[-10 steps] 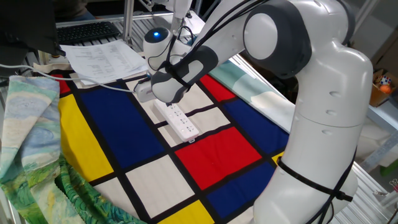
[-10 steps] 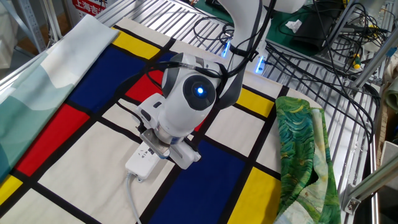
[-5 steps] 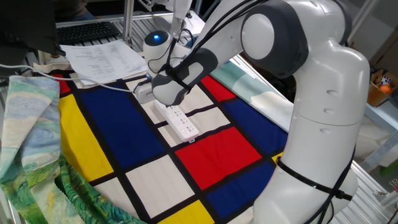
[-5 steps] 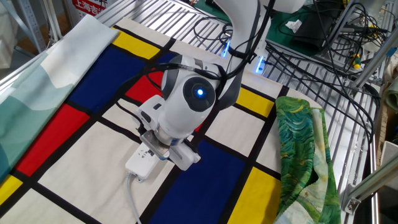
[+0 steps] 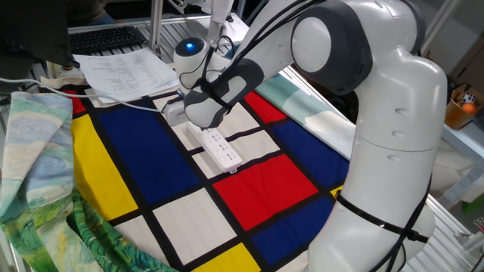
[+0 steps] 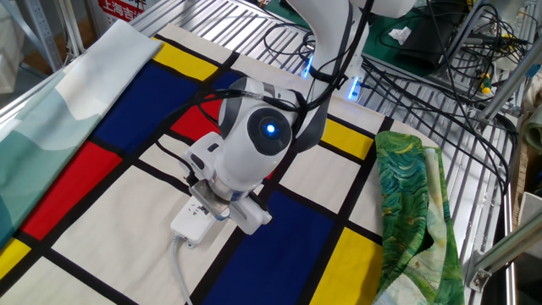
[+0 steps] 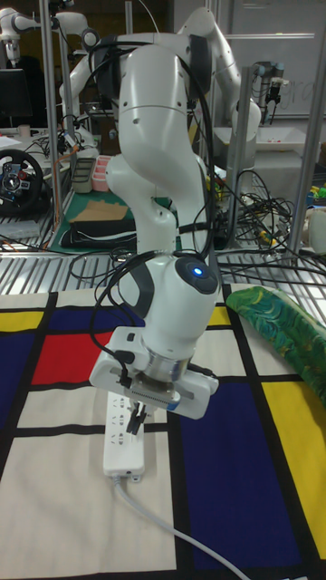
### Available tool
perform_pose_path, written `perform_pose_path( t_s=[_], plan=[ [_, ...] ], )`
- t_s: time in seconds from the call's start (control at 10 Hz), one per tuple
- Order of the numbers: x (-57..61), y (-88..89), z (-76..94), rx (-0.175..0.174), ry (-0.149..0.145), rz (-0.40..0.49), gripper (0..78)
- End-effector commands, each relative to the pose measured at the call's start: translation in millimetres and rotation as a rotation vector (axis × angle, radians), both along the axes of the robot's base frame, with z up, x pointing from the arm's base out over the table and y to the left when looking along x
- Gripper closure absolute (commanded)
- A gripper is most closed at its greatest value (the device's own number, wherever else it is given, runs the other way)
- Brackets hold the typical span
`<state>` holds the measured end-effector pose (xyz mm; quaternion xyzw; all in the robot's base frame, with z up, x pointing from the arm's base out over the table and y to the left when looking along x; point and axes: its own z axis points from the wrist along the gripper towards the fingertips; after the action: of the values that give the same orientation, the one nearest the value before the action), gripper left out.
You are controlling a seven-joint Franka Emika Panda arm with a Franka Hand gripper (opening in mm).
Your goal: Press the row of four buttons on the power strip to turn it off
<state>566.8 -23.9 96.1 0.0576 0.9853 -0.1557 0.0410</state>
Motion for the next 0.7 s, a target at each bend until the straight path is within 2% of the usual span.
perform_pose_path(
  t_s=[0.1,0.2,0.5,0.7],
  plan=[
    [1.0,-0.3,1.1,-0.002,-0.008,-0.003,77.6],
    [0.7,-0.3,1.0,-0.004,0.002,-0.001,77.6],
    [0.5,-0.3,0.9,-0.003,0.001,0.006,77.6],
    [0.5,-0.3,0.9,0.004,0.015,0.009,77.6]
  ],
)
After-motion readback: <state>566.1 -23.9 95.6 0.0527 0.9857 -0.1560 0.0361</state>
